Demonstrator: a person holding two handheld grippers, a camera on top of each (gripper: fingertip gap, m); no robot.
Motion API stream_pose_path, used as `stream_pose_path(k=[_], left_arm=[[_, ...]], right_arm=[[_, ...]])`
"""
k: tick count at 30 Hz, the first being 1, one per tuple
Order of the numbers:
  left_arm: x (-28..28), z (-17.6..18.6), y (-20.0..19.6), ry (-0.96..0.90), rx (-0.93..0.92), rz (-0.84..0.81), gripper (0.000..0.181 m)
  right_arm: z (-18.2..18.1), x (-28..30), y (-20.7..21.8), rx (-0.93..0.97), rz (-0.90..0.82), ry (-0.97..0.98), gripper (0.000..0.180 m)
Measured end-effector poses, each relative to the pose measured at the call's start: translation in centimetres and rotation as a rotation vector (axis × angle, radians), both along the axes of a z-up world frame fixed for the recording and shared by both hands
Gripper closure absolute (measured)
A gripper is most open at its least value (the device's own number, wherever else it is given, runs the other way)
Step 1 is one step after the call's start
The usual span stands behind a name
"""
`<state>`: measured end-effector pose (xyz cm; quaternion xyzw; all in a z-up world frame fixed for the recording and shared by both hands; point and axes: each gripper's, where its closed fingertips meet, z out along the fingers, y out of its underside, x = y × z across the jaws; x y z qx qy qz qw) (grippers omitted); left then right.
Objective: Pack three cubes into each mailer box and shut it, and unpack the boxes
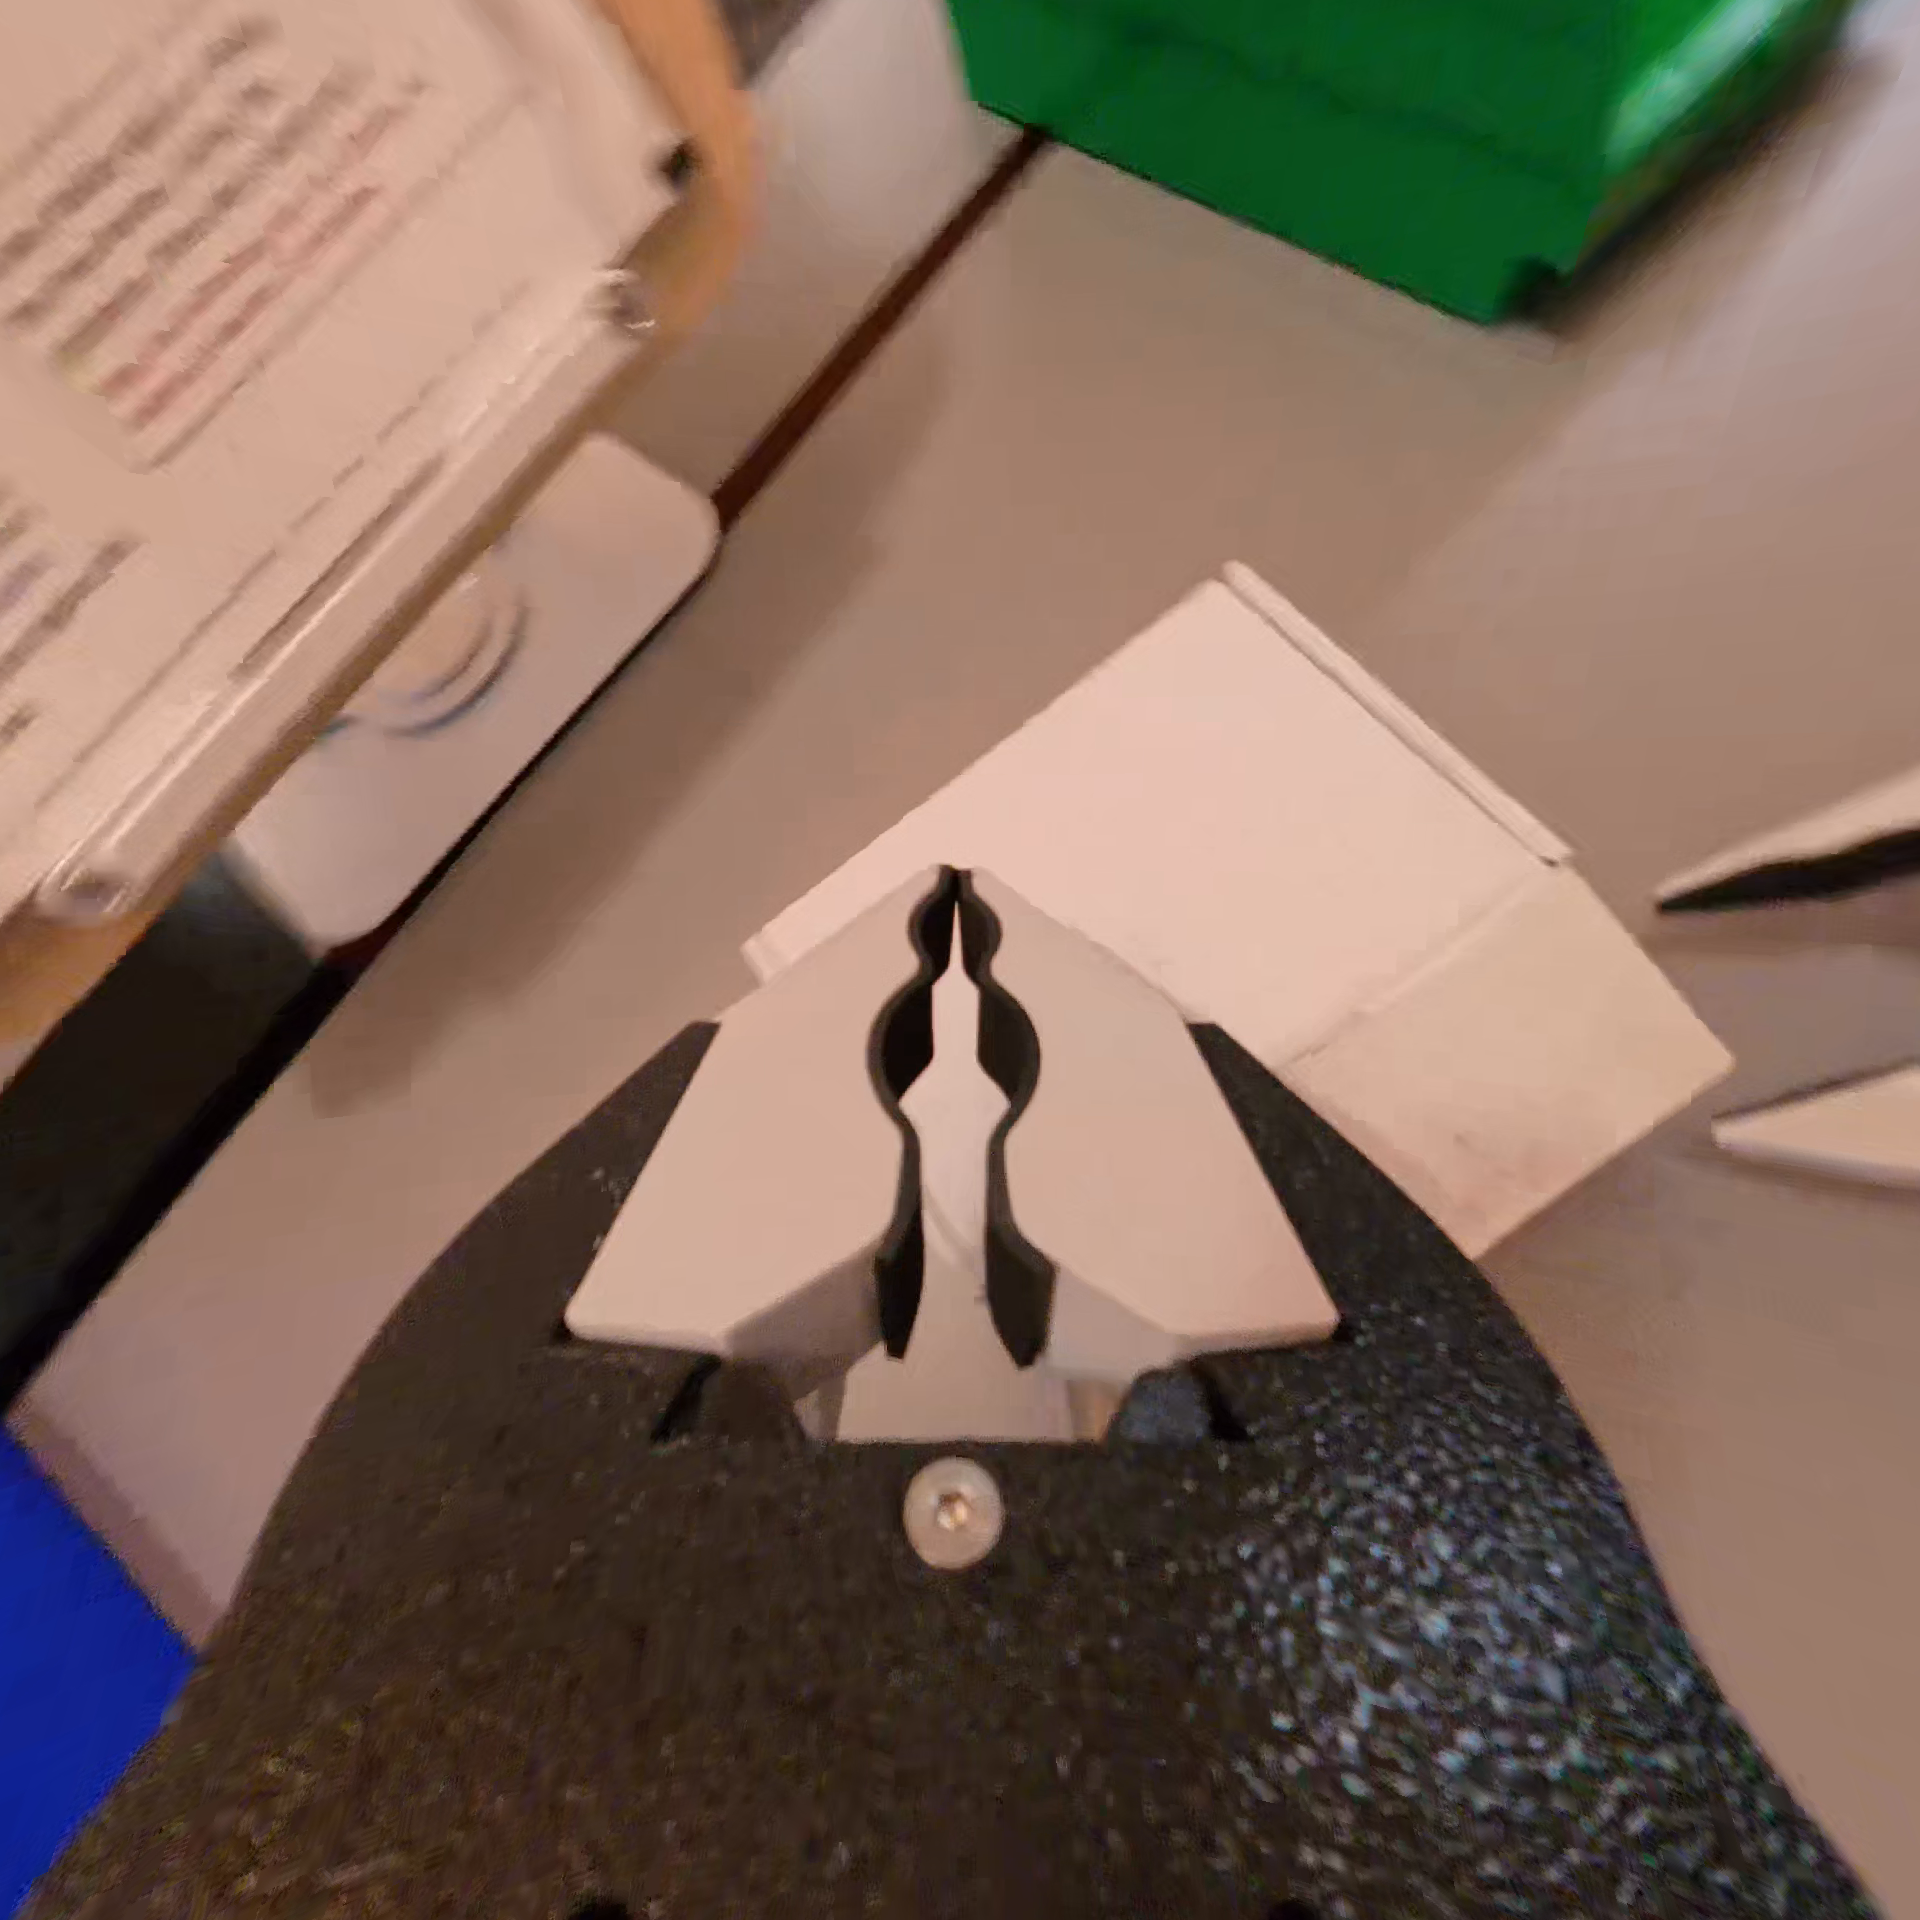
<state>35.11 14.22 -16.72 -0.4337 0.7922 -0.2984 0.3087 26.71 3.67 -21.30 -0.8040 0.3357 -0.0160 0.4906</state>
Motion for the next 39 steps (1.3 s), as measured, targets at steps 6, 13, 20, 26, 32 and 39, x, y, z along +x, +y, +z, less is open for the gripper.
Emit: stream_pose_path(k=[6, 13, 20, 26, 32, 39], left_arm=[[0.5, -2.7, -2.4, 0.114, 0.024, -0.148, 0.181], [0.2, -3.9, -2.4, 0.191, -0.087, -0.078, 0.181], [0.3, -4.0, -2.4, 0.19, -0.08, -0.06, 0.181], [0.2, -4.0, -2.4, 0.193, -0.084, -0.046, 0.181], [0.4, -4.0, -2.4, 0.173, -0.097, -0.038, 0.181], [0.4, -4.0, -2.4, 0.162, -0.085, -0.042, 0.181]], right_arm=[[-0.8, -0.4, -1.4, -0.209, 0.053, -0.243, 0.137], [-1.8, 0.7, -0.9, -0.518, 0.041, -0.674, 0.145], [-2.1, 1.0, -0.4, -0.511, 0.009, -0.705, 0.17], [-1.6, 0.3, -0.1, -0.381, 0.03, -0.584, 0.173], [-3.1, 1.3, -0.3, -0.496, 0.076, -0.618, 0.173], [-2.7, 2.2, -0.3, -0.456, 0.128, -0.604, 0.15]])
